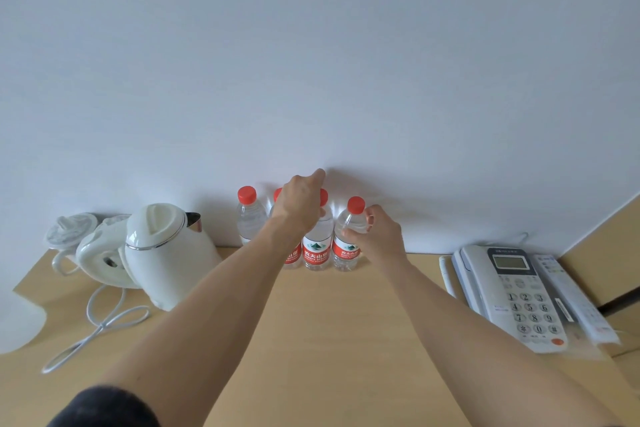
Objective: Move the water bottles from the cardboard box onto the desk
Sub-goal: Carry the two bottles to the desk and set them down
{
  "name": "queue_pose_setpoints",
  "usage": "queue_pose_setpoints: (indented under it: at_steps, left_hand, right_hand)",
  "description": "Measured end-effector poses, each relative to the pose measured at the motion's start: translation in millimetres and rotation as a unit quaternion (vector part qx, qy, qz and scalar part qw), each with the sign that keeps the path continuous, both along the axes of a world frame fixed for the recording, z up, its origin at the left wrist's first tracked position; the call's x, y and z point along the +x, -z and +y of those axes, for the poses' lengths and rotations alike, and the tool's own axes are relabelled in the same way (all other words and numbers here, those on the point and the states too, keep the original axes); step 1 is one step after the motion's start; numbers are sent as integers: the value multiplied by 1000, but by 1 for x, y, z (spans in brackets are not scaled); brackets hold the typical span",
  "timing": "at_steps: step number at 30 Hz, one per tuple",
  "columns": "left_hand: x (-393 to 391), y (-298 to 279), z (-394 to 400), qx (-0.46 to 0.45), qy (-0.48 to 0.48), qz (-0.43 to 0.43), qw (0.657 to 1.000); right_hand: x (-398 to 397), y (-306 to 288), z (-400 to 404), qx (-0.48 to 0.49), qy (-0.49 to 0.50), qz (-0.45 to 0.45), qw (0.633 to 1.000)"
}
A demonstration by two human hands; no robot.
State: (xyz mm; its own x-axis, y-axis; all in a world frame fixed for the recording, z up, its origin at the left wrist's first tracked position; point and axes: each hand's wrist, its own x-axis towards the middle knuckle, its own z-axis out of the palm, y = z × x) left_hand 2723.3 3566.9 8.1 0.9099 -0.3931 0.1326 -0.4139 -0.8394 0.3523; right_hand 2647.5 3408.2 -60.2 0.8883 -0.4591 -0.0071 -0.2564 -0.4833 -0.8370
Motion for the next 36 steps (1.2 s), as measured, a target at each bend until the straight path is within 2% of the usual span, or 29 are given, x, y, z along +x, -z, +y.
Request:
queue_pose_setpoints:
  at_steps: [13, 20, 25, 36]
  left_hand:
    - [3, 1, -1, 1, 8, -6, 1000]
    - [2, 1, 0, -2, 8, -6, 1000]
    - [0, 0, 0, -3, 11, -1, 1000]
    - [-1, -11, 5, -15, 16, 50, 999]
  right_hand:
    - [3, -6, -7, -12, -4, 20, 1000]
    - [6, -12, -13, -55, -25, 50, 997]
    - [4, -19, -16, -66, -13, 19, 998]
    - [6, -22, -13, -107, -30, 23, 994]
